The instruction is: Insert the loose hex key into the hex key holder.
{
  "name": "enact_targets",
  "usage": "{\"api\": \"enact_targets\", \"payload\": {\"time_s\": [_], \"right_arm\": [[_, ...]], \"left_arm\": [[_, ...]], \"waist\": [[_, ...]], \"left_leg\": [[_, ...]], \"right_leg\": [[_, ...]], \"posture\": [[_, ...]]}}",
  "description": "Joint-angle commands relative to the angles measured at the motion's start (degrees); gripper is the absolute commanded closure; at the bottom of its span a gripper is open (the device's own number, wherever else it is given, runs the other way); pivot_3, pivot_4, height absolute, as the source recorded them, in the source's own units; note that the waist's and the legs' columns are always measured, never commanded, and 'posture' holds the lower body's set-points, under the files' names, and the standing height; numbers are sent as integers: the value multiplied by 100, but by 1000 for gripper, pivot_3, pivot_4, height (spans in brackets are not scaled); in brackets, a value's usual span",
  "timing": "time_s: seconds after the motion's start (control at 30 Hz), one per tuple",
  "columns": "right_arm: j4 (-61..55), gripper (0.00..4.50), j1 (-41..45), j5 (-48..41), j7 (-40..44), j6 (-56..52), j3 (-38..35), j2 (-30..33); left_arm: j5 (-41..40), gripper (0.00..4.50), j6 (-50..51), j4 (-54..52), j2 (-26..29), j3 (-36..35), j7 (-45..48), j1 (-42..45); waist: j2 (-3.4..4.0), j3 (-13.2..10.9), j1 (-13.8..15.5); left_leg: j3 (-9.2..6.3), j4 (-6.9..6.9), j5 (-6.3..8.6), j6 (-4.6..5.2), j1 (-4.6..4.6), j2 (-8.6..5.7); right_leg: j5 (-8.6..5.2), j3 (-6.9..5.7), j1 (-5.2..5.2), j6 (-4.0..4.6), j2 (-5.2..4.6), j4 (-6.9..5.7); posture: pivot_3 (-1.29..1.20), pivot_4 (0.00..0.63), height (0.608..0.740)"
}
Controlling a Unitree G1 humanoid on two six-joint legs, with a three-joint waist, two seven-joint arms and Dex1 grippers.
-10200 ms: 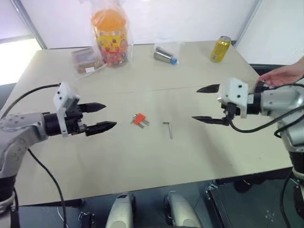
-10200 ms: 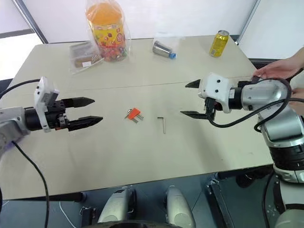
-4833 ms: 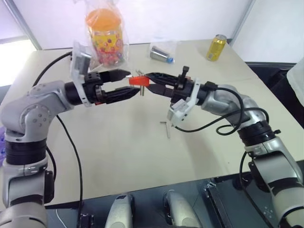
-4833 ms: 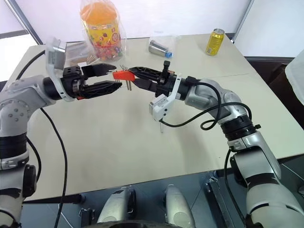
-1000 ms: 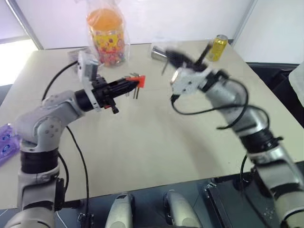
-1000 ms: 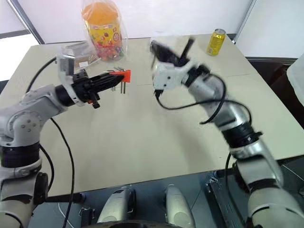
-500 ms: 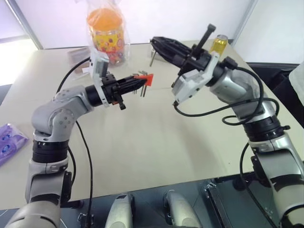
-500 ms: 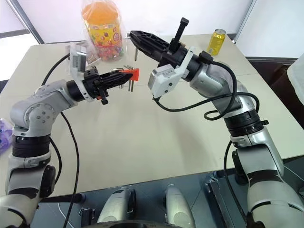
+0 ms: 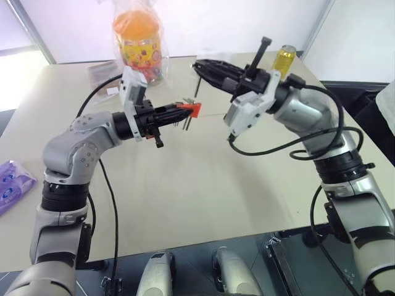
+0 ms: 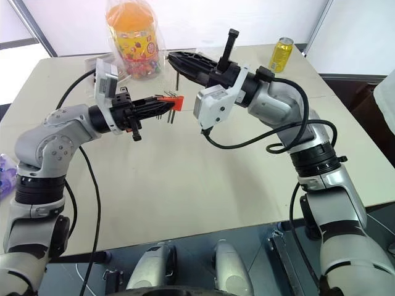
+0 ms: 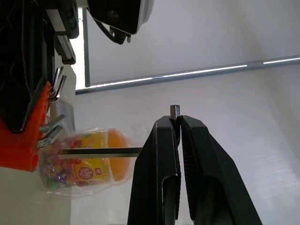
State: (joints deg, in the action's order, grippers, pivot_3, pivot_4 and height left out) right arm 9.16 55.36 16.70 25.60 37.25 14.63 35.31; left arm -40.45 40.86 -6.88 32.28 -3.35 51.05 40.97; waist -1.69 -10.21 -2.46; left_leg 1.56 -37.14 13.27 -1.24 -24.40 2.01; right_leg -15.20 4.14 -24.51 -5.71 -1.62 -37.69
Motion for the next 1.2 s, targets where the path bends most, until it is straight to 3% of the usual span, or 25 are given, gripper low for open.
{"api": "enact_targets", "payload": {"time_s": [0.03,0.6,1.2], "right_arm": [[-234,4460,151,-189,116,-39,-298,70],[-688,4460,-73,-483,681,-397,-444,123],[-506,4460,-83,-377,640,-335,-421,15]], "left_arm": [[24,4500,-148,-142,56,-102,64,51],[119,4500,-244,14,43,-146,129,127],[22,4500,-148,-143,69,-189,88,92]], "waist": [[0,0,1],[0,0,5],[0,0,3]], "left_leg": [[0,0,0,0,0,0],[0,-1,0,0,0,0],[0,-1,0,0,0,0]], "right_leg": [[0,0,0,0,0,0],[0,0,0,0,0,-1],[0,0,0,0,0,-2]], "posture": [[0,150,740],[0,150,740],[0,150,740]]}}
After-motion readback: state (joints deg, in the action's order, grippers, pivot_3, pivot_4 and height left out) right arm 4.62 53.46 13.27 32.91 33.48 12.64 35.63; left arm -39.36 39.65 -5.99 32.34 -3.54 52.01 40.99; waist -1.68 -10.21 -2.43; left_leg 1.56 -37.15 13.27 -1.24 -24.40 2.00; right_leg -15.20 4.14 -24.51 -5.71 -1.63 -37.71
